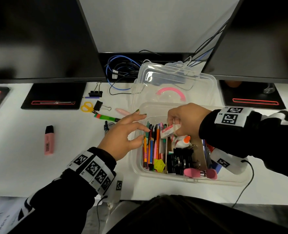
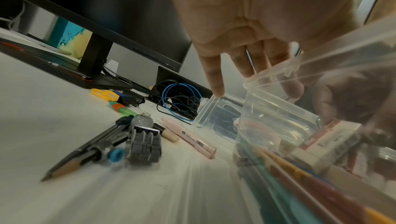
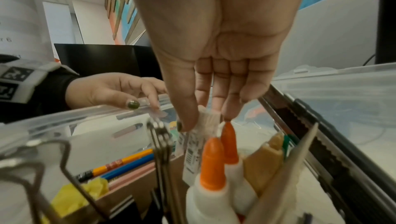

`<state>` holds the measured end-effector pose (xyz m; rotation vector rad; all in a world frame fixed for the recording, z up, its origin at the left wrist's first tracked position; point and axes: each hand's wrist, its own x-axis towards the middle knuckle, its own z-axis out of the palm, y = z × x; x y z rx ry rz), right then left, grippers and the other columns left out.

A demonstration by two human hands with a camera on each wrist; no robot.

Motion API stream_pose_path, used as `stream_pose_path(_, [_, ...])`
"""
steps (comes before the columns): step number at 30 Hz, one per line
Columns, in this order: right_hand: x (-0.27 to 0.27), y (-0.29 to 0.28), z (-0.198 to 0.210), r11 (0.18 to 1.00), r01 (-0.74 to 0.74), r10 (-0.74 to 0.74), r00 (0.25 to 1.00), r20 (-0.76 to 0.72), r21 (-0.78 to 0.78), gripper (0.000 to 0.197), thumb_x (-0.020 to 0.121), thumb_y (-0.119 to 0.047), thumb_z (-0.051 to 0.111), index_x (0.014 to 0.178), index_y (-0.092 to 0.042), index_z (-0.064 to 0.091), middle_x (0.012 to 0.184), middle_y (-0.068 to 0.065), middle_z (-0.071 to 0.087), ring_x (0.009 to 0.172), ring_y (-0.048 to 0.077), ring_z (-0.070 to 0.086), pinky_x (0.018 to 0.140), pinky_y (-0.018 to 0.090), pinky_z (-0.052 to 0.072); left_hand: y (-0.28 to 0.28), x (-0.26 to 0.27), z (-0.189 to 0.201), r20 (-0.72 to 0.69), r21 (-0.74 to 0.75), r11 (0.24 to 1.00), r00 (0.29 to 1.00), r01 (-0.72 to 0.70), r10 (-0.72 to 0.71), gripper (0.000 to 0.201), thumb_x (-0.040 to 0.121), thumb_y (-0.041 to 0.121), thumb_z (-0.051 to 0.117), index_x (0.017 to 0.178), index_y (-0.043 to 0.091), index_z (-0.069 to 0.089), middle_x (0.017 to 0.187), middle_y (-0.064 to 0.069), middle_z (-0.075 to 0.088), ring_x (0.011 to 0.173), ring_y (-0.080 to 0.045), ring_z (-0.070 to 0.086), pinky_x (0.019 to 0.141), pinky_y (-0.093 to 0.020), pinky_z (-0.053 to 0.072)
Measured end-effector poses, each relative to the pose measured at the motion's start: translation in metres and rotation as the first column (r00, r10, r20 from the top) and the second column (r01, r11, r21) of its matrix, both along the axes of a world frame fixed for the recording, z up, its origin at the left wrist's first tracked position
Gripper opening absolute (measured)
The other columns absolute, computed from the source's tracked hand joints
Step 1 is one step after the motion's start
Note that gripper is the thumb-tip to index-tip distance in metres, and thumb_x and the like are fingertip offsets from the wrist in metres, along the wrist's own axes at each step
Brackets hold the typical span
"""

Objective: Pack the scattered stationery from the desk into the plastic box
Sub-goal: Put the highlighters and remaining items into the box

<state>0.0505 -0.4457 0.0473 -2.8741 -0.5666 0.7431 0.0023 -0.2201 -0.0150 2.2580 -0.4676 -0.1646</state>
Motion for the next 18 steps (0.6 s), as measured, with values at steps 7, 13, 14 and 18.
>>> stream_pose_path(7, [0.000, 0.004, -0.014, 0.999, 0.036, -0.036, 0.999, 0.003, 0.021, 0.028, 0.078, -0.019, 0.068, 0.103, -0.022, 0.055, 0.088, -0.007, 0.052, 0.080, 0.015, 0.049, 0.067, 0.025, 0.038, 0.000, -0.001, -0.001, -0.004, -0.038, 0.999, 1.000, -0.002, 0.002, 0.027, 0.084, 0.011, 0.065, 0.101, 0.032, 0.067, 0.133, 0.030, 0.039, 0.134, 0.013, 0.021, 0.105, -0.001, 0.012])
stream_pose_path(13, [-0.004, 0.006, -0.024, 1.000, -0.026, 0.026, 0.999, 0.027, -0.012, 0.026, 0.080, -0.016, 0.065, 0.091, -0.023, 0.044, 0.086, -0.005, 0.051, 0.078, 0.016, 0.047, 0.059, 0.023, 0.032, 0.000, -0.001, -0.002, -0.023, -0.054, 0.998, 1.000, -0.006, 0.005, 0.024, 0.084, 0.011, 0.065, 0.099, 0.031, 0.069, 0.135, 0.026, 0.041, 0.134, 0.012, 0.021, 0.105, -0.002, 0.012])
stream_pose_path(14, [-0.003, 0.006, -0.024, 1.000, -0.021, 0.021, 0.999, 0.027, -0.015, 0.025, 0.080, -0.017, 0.065, 0.092, -0.022, 0.044, 0.086, -0.004, 0.052, 0.078, 0.016, 0.048, 0.060, 0.023, 0.033, 0.000, -0.001, -0.002, -0.024, -0.053, 0.999, 1.000, -0.007, 0.006, 0.024, 0.084, 0.011, 0.065, 0.098, 0.031, 0.069, 0.135, 0.026, 0.041, 0.134, 0.012, 0.022, 0.105, -0.002, 0.012])
stream_pose_path(18, [-0.003, 0.003, -0.025, 0.999, 0.016, -0.015, 1.000, 0.023, -0.032, 0.026, 0.080, -0.023, 0.066, 0.101, -0.021, 0.051, 0.088, -0.005, 0.056, 0.080, 0.016, 0.051, 0.060, 0.022, 0.034, 0.000, -0.001, -0.003, -0.022, -0.050, 0.999, 1.000, -0.006, 0.005, 0.024, 0.084, 0.011, 0.065, 0.097, 0.032, 0.068, 0.134, 0.029, 0.040, 0.134, 0.013, 0.021, 0.105, -0.001, 0.012])
